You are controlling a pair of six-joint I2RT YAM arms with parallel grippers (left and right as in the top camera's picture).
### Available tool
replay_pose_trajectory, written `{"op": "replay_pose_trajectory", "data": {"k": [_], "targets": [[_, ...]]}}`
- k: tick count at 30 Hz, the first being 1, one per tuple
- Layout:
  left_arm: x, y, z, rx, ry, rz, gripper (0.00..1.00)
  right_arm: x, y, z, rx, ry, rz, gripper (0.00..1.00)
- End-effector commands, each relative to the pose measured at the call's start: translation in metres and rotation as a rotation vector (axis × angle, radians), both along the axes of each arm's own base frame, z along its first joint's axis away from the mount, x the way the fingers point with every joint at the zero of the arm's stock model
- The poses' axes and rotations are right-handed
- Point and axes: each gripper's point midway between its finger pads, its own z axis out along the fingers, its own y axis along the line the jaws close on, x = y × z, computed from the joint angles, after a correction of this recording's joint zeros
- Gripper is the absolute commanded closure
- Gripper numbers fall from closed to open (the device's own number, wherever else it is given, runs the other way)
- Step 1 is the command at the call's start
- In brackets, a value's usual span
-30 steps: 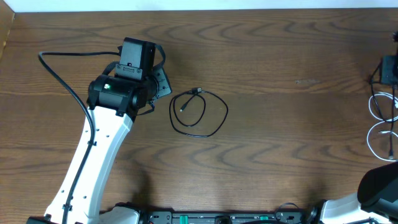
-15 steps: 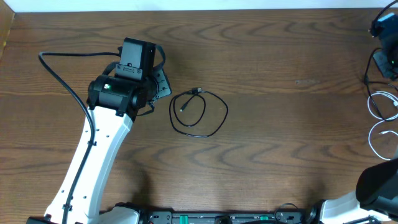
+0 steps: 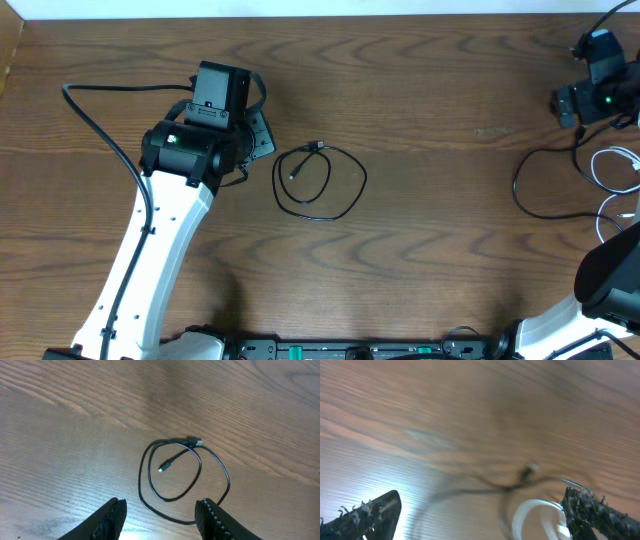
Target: Untangle cables
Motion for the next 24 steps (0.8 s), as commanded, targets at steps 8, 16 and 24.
{"op": "replay_pose_trajectory", "data": {"k": [8,16,24], "targets": [[-0.001,0.003,-0.006,0.018,0.017,0.005,0.5,-0.012,0.124,0.047,0.727,-0.034,0.185,0.01],[0.0,-0.003,-0.022,0.041,0.073,-0.064,0.5,-0.024,0.189,0.043,0.756,0.063,0.313,0.01],[0.003,-0.019,-0.068,0.047,0.212,-0.19,0.45,-0.031,0.212,-0.011,0.376,0.235,0.151,0.01]]}}
